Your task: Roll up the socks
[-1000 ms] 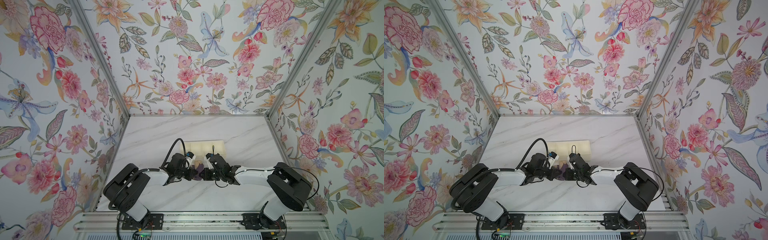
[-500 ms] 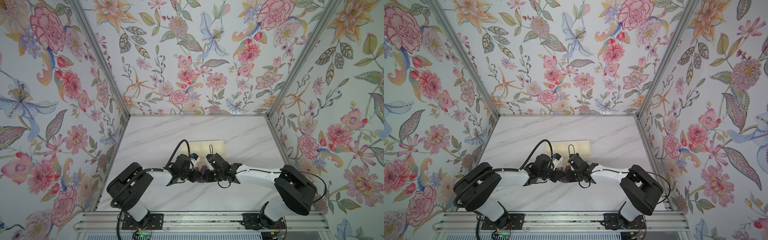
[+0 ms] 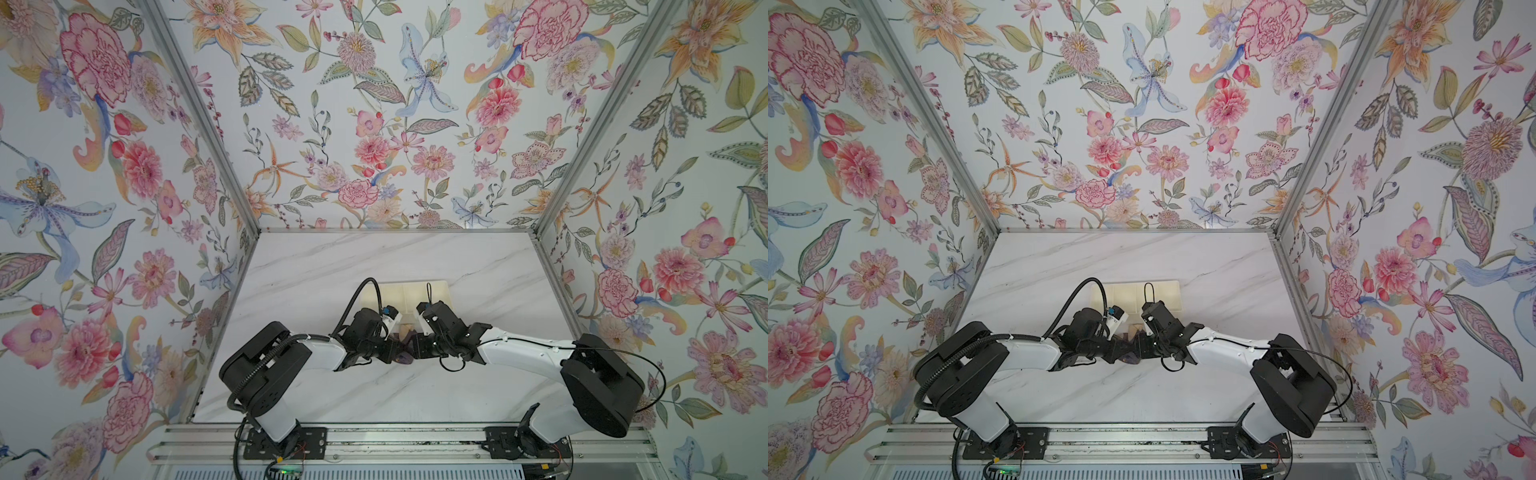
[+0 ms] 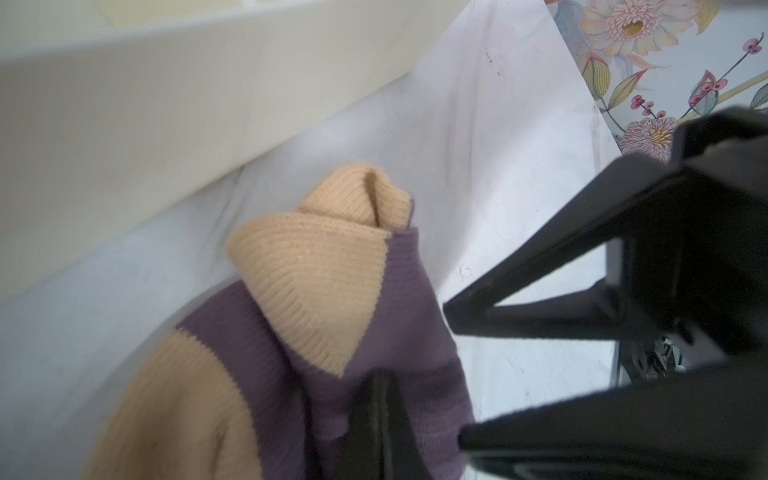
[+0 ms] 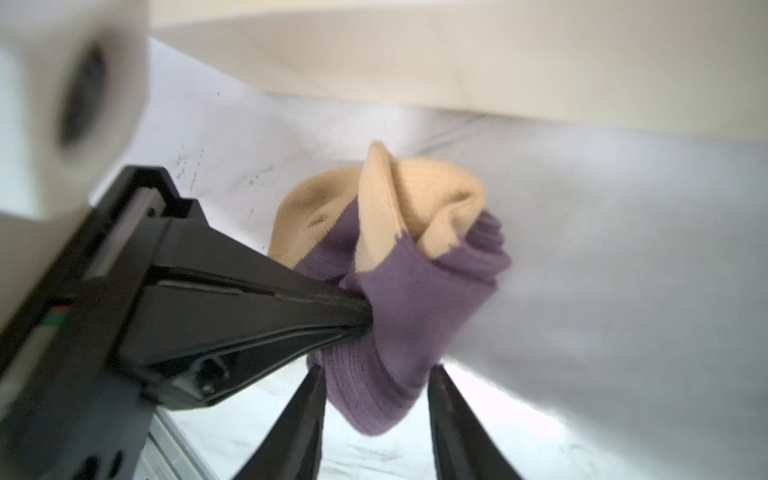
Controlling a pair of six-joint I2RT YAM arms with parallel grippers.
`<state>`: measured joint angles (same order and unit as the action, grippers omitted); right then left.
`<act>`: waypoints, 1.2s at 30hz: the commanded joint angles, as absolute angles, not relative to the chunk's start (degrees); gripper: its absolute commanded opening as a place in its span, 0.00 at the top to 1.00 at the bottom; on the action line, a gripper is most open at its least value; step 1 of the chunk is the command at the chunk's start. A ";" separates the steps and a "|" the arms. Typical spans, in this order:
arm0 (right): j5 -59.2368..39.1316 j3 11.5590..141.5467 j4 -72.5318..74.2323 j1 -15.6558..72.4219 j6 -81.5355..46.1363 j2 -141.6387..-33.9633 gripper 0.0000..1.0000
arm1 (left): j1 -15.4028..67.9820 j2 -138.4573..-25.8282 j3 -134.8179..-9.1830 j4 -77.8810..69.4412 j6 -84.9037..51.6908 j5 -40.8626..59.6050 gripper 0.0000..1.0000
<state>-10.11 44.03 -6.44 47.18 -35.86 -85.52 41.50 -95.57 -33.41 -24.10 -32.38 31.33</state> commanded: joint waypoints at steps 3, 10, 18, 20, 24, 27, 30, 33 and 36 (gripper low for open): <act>-3.46 45.11 -11.61 46.28 -32.92 -84.53 0.60 | 40.44 -97.92 -30.01 -12.30 -31.31 28.30 1.00; 0.79 46.30 -14.30 46.36 -32.32 -87.17 0.63 | 40.34 -98.00 -30.05 -12.37 -31.29 28.39 1.00; 0.20 47.54 -13.60 47.72 -32.35 -91.42 0.64 | 39.78 -97.51 -30.10 -11.73 -30.98 28.21 1.00; 0.00 47.84 -13.23 48.00 -32.35 -92.25 0.65 | 39.57 -97.46 -30.13 -11.60 -30.86 28.20 1.00; -0.30 48.25 -11.56 48.62 -32.35 -92.99 0.65 | 39.55 -96.88 -30.50 -11.40 -30.67 28.04 1.00; -0.65 48.34 -10.13 48.90 -32.38 -92.90 0.65 | 39.57 -96.37 -31.06 -11.11 -30.63 28.04 1.00; -1.05 48.17 -9.09 49.14 -32.34 -92.53 0.65 | 39.55 -96.07 -31.57 -10.42 -30.36 27.90 1.00; -1.31 47.60 -7.71 49.44 -32.61 -91.82 0.65 | 39.55 -95.96 -31.90 -9.98 -30.23 27.87 1.00; -2.29 46.56 -5.38 49.51 -33.11 -90.78 0.65 | 39.60 -95.89 -32.08 -9.95 -30.23 27.86 1.00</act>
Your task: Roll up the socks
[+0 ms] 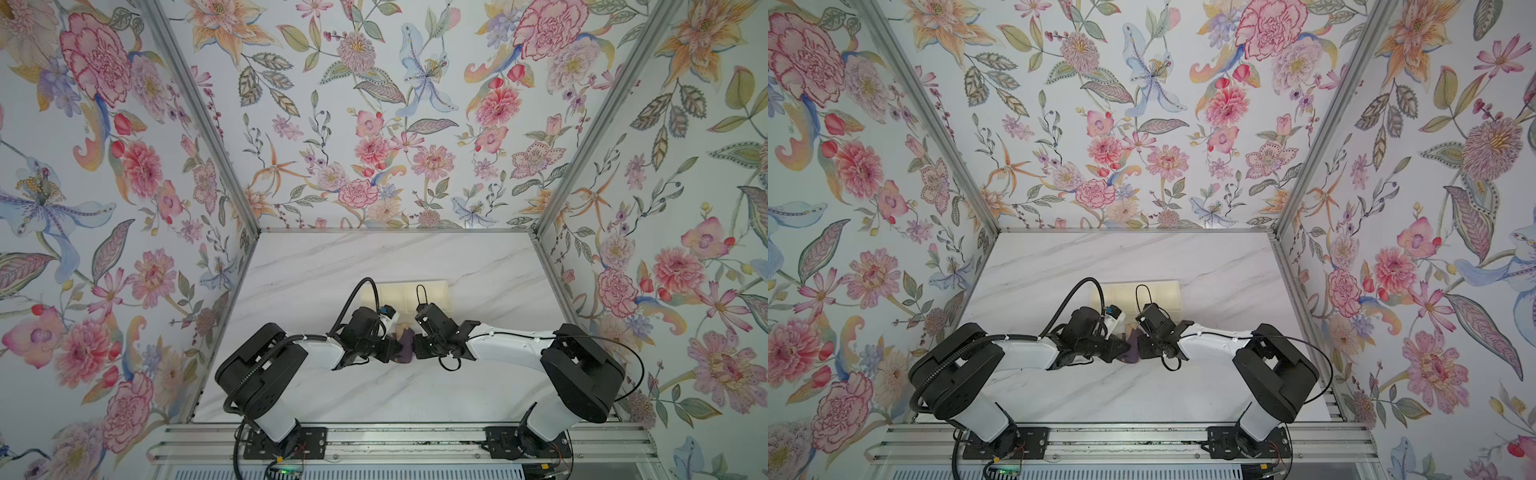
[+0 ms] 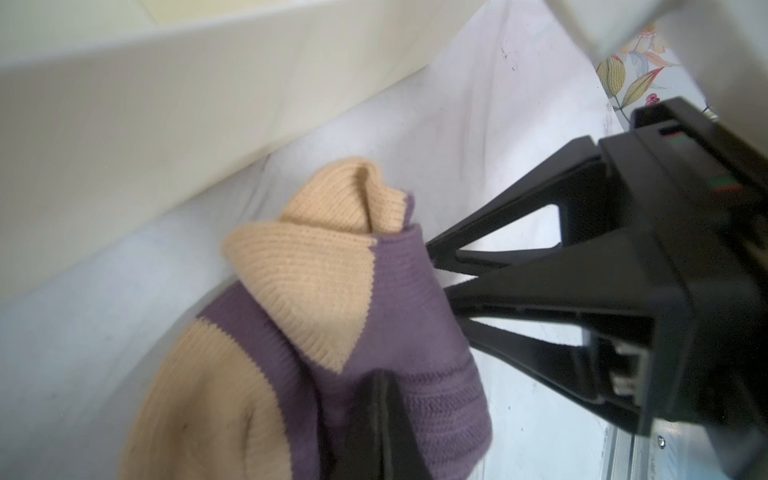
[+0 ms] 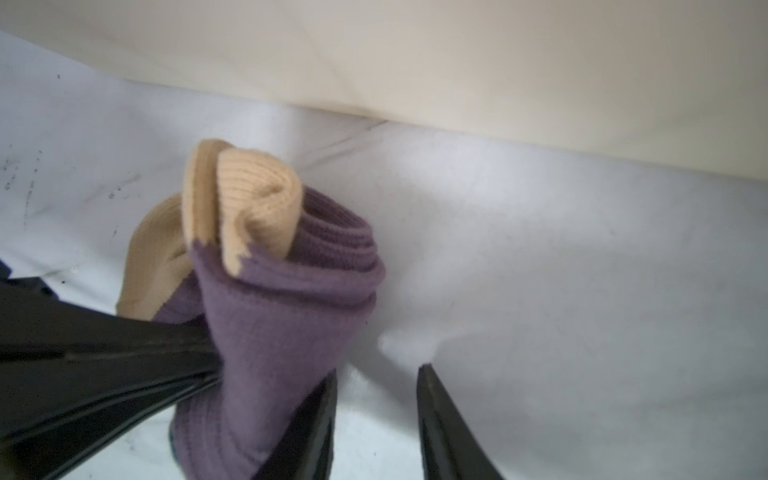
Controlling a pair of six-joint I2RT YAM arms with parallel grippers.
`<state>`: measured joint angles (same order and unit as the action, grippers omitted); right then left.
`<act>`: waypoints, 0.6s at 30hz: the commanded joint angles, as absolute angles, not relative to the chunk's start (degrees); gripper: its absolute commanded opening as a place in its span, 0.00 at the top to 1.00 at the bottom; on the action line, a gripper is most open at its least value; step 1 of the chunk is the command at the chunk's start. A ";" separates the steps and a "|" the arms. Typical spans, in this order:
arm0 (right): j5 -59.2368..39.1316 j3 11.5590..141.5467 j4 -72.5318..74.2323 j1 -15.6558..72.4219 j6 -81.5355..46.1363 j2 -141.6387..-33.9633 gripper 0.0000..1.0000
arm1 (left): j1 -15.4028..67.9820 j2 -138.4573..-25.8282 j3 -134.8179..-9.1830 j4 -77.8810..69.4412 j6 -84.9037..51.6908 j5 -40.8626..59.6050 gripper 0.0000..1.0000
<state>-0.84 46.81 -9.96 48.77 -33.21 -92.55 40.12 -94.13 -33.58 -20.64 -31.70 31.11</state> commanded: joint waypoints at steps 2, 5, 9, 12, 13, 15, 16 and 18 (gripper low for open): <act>-3.13 45.84 -3.62 49.52 -33.46 -90.04 0.65 | 39.57 -95.72 -32.25 -9.78 -30.24 27.95 1.00; -4.23 44.93 -1.56 49.46 -33.90 -88.98 0.65 | 39.57 -95.54 -32.43 -9.58 -30.24 27.86 1.00; -5.97 44.26 0.11 49.19 -34.36 -88.51 0.65 | 39.55 -95.44 -32.50 -9.40 -30.16 27.77 1.00; -8.30 43.30 2.34 48.99 -35.27 -88.66 0.65 | 39.52 -95.27 -32.42 -9.25 -30.15 27.63 1.00; -8.97 43.01 3.27 48.91 -35.57 -88.76 0.65 | 39.46 -95.19 -32.43 -9.15 -30.15 27.60 1.00; -10.08 42.67 4.37 48.73 -35.95 -89.09 0.65 | 39.38 -94.96 -32.29 -9.01 -30.06 27.55 1.00; -10.71 42.54 5.01 48.72 -36.11 -89.36 0.65 | 39.42 -94.85 -32.34 -8.82 -29.98 27.51 1.00; -11.84 42.50 6.04 48.60 -36.45 -89.90 0.65 | 39.16 -94.62 -32.22 -8.66 -29.93 27.42 1.00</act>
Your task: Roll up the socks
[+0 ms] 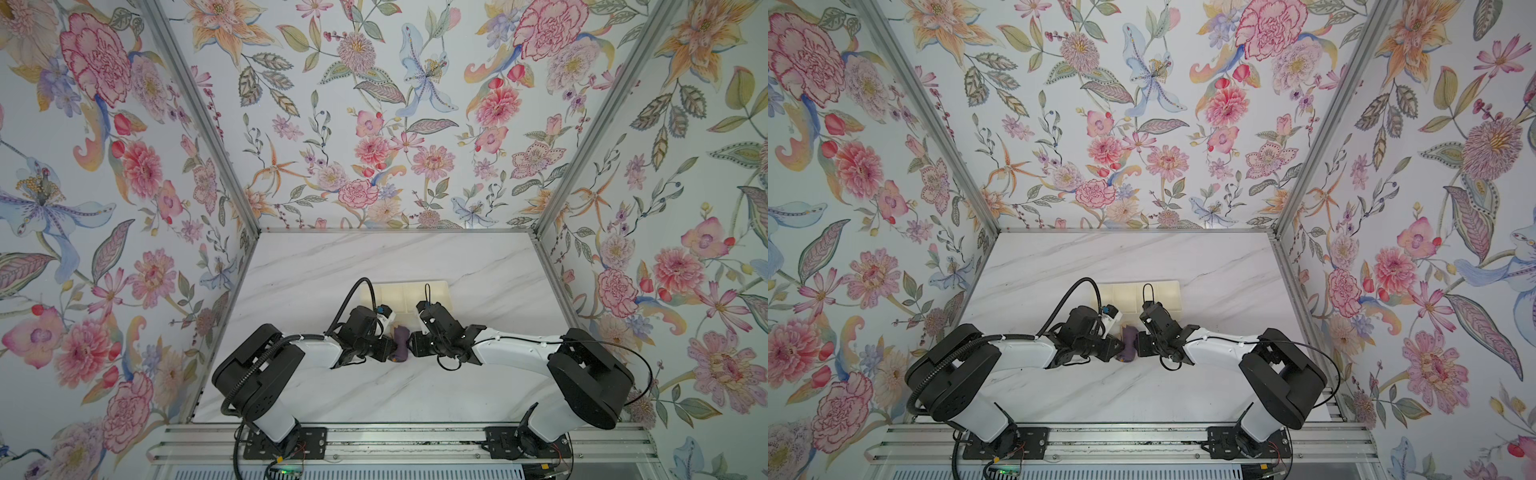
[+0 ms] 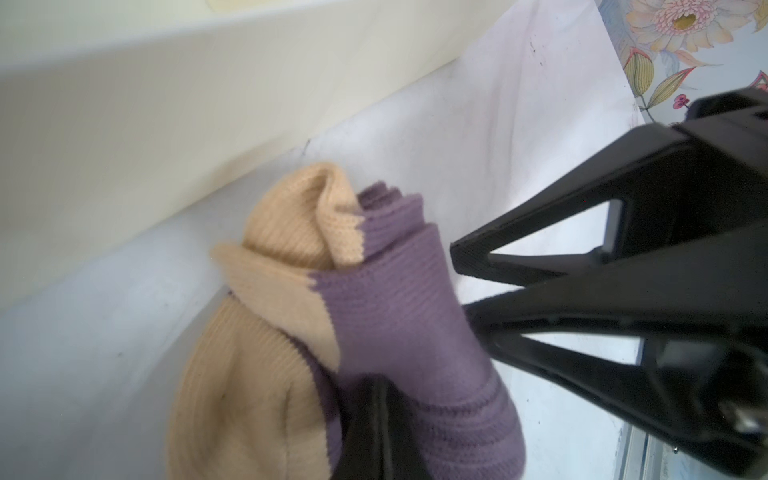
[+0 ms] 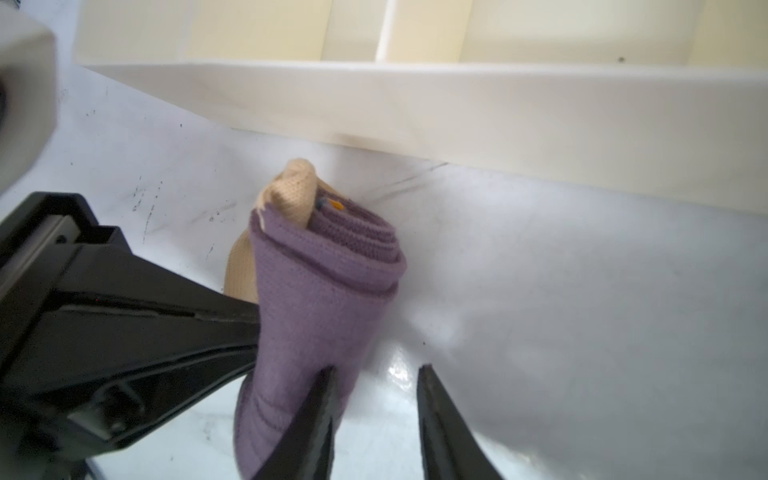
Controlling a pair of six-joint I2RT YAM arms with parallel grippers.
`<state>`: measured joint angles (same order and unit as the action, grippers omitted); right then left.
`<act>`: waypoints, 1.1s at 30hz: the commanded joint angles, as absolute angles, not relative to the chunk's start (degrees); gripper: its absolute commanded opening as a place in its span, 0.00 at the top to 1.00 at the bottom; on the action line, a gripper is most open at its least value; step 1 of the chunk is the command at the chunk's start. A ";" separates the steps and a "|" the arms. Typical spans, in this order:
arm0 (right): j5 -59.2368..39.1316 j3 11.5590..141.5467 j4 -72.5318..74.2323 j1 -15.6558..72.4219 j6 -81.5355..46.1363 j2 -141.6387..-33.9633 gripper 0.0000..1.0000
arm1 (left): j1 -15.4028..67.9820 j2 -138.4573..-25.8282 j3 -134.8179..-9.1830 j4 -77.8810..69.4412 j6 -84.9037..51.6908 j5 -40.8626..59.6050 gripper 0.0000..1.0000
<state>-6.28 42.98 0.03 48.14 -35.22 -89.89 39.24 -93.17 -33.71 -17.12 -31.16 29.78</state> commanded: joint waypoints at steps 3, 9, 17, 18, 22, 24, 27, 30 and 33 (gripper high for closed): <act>-13.42 42.13 8.08 48.52 -37.13 -90.77 0.65 | 38.77 -94.26 -32.04 -8.23 -29.69 27.29 1.00; -15.48 42.34 10.19 48.08 -37.75 -92.89 0.65 | 37.81 -93.41 -31.73 -6.81 -28.71 27.25 1.00; -15.44 43.07 10.94 48.03 -38.00 -96.10 0.65 | 37.32 -92.94 -31.28 -6.42 -28.21 27.60 1.00; -15.40 43.15 10.90 48.05 -38.01 -96.31 0.65 | 37.27 -93.06 -31.29 -6.46 -28.16 27.72 1.00; -15.06 44.31 9.71 48.40 -37.13 -96.93 0.71 | 37.23 -93.48 -31.52 -5.82 -27.56 27.97 1.00; -14.01 45.63 7.19 49.03 -35.87 -97.20 0.71 | 36.95 -93.43 -31.82 -4.58 -26.81 27.63 1.00; -11.50 48.90 0.92 50.33 -33.68 -98.44 0.71 | 36.41 -93.12 -32.77 -1.78 -25.41 26.16 1.00; -9.64 52.23 -4.43 51.80 -31.64 -100.50 0.71 | 35.97 -92.82 -33.27 -0.63 -24.68 25.76 1.00; -8.21 55.40 -9.08 53.36 -30.00 -102.93 0.71 | 35.61 -92.62 -33.31 -0.61 -24.57 25.86 1.00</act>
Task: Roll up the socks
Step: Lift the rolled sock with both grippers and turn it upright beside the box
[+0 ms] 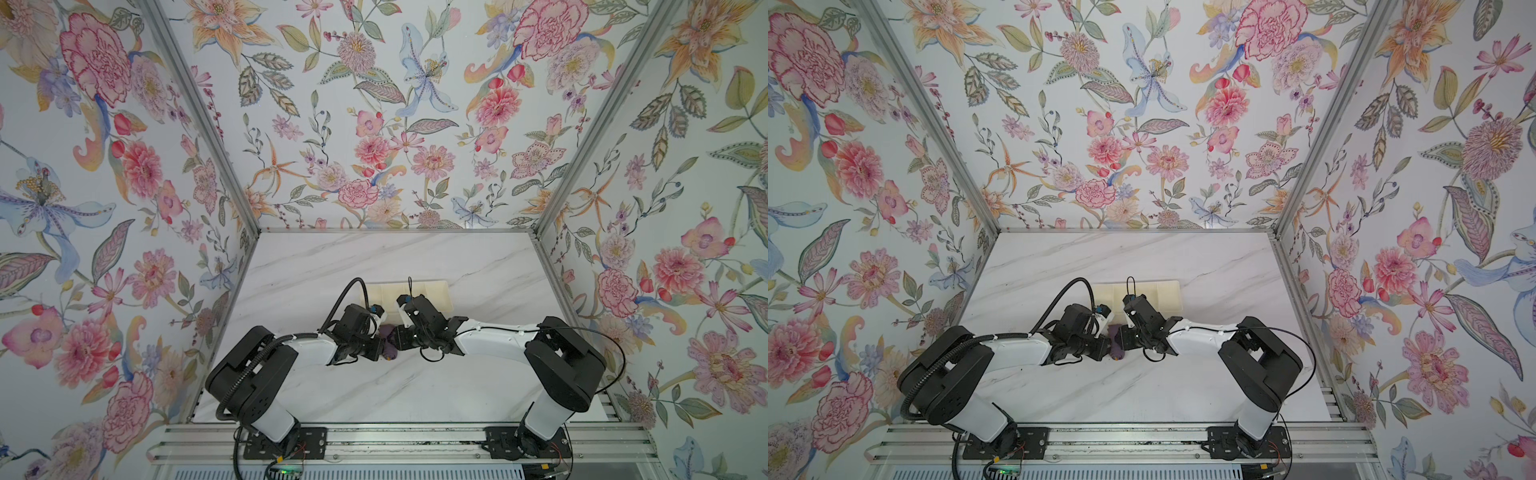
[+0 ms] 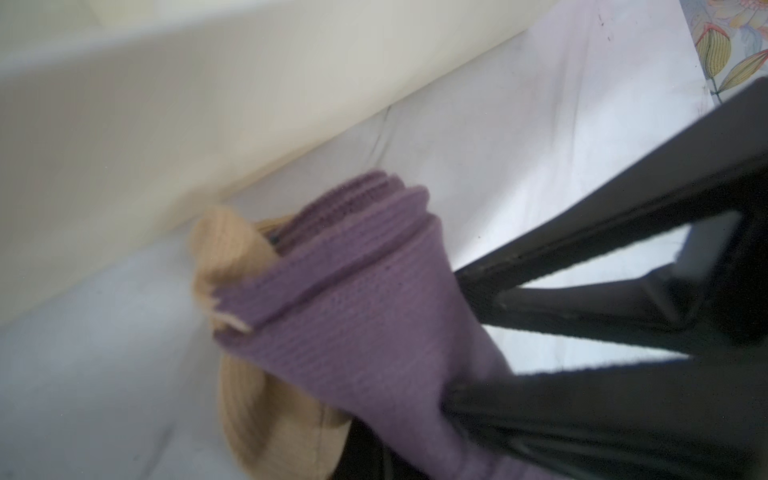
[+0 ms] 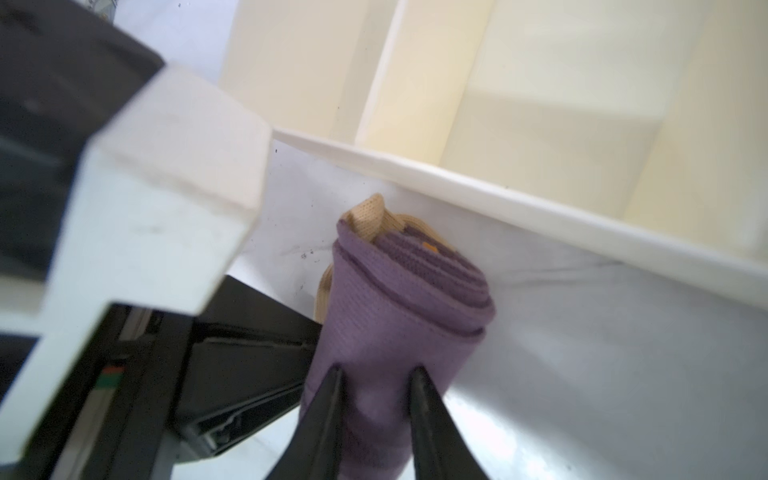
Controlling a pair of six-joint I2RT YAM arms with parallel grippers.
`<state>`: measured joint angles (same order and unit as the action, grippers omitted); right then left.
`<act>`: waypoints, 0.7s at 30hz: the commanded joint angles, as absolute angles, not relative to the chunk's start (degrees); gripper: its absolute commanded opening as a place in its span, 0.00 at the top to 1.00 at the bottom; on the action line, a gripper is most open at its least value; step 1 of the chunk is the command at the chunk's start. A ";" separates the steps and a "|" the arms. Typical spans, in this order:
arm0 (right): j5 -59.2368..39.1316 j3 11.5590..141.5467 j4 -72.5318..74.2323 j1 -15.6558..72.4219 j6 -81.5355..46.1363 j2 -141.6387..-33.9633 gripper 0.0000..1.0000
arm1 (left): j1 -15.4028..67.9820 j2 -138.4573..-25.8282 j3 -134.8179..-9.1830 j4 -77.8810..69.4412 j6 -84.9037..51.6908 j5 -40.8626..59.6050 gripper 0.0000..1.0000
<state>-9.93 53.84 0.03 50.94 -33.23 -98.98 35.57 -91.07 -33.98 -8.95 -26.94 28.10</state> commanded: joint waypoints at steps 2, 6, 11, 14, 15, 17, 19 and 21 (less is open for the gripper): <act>-7.26 57.49 -11.79 54.36 -28.90 -104.59 0.72 | 35.38 -92.50 -33.31 -0.51 -24.47 25.98 0.99; -5.72 61.58 -16.72 56.24 -26.79 -107.82 0.72 | 35.07 -92.18 -33.35 -0.13 -24.26 25.93 0.96; -5.36 65.51 -20.12 57.72 -25.05 -111.26 0.72 | 34.72 -91.72 -33.33 0.09 -23.92 25.88 0.92; -5.30 67.83 -22.20 58.57 -24.07 -113.23 0.72 | 34.46 -91.22 -33.22 0.35 -23.89 25.73 0.89; -5.32 68.49 -22.77 58.91 -23.86 -113.85 0.72 | 34.37 -90.86 -33.18 0.48 -23.75 25.58 0.89; -5.57 69.41 -23.57 59.20 -23.43 -114.88 0.72 | 34.15 -90.28 -33.07 0.82 -23.81 25.25 0.88; -5.84 70.49 -24.31 59.54 -23.14 -115.71 0.72 | 33.85 -90.00 -32.85 1.07 -23.76 24.83 0.87; -6.03 71.20 -24.97 59.77 -22.85 -116.36 0.73 | 33.56 -87.95 -32.70 1.19 -23.88 24.46 0.87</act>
<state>-0.36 72.88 -18.39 55.61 -26.13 -109.80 32.88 -88.42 -34.04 -3.60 -26.65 26.09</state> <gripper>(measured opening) 0.276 0.126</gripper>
